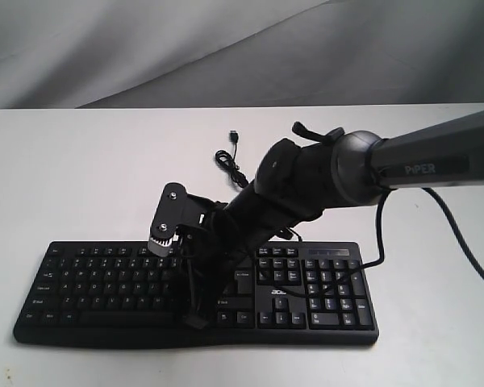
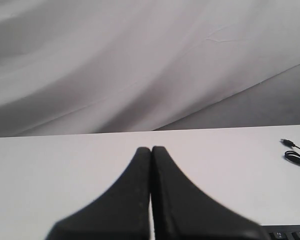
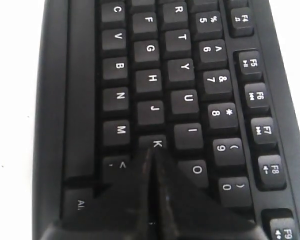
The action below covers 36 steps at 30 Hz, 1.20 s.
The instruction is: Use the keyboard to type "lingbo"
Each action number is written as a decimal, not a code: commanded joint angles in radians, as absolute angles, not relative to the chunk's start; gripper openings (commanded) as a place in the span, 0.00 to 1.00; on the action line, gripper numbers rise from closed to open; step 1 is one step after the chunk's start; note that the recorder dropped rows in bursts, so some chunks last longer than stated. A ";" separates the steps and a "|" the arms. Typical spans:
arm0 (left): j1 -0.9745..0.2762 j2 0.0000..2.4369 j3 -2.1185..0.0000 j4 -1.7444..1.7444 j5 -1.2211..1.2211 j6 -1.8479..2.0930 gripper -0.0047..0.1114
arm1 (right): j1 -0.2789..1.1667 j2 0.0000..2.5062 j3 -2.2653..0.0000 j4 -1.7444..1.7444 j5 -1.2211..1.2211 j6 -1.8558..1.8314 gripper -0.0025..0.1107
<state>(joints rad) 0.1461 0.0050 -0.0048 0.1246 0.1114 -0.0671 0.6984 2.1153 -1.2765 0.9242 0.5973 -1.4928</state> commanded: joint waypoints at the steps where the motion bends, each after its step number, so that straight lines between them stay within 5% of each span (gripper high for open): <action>1: 0.139 0.000 0.000 0.125 0.102 -0.069 0.04 | 0.699 2.090 -1.281 0.900 0.607 -1.492 0.02; 36: 0.139 0.000 0.000 0.125 0.102 -0.069 0.04 | 0.735 2.136 -1.387 0.870 0.537 -1.404 0.02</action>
